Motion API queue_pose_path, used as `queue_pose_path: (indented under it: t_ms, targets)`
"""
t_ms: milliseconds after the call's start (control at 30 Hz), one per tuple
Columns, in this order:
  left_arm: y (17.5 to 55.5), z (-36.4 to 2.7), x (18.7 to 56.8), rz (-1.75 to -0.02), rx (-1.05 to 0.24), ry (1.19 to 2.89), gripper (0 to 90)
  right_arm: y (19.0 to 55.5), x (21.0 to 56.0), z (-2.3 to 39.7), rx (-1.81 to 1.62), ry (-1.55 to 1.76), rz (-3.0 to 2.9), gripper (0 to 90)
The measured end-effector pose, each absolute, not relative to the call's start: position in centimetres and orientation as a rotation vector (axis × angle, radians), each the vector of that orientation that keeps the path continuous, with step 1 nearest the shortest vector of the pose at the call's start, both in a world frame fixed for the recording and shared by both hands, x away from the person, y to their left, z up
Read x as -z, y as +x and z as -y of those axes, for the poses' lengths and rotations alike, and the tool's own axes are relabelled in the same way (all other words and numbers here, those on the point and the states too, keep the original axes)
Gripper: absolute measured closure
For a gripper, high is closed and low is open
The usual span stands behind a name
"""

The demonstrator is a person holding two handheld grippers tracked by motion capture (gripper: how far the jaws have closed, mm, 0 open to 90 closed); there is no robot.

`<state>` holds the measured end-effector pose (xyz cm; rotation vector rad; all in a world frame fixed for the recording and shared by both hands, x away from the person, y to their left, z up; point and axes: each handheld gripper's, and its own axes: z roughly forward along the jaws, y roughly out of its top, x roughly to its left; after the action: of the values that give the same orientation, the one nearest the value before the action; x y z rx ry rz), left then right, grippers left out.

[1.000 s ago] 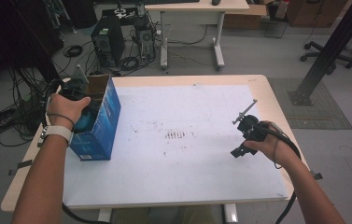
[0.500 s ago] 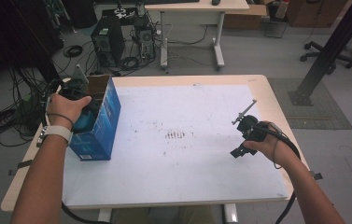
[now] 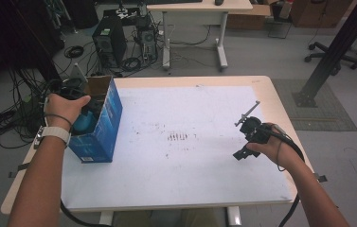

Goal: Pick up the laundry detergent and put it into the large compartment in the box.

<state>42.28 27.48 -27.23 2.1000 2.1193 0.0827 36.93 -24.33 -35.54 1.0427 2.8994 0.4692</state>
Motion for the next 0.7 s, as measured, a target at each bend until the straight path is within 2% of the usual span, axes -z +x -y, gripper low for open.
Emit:
queue_pose_path:
  t_ms: [167,300,700]
  targets:
    - [42.1,-27.3,26.9,-2.108,-0.086,2.099,23.0,36.9,35.5,24.3,-0.471,1.041,-2.899,9.6]
    - [42.0,-27.2,26.5,-2.109,-0.095,2.095,17.9,36.8,35.4,24.2,-0.472,1.035,-2.899,9.6]
    - [41.6,-27.0,25.2,-2.087,-0.108,2.096,13.7,36.5,35.1,24.1,-0.476,1.027,-2.895,9.5]
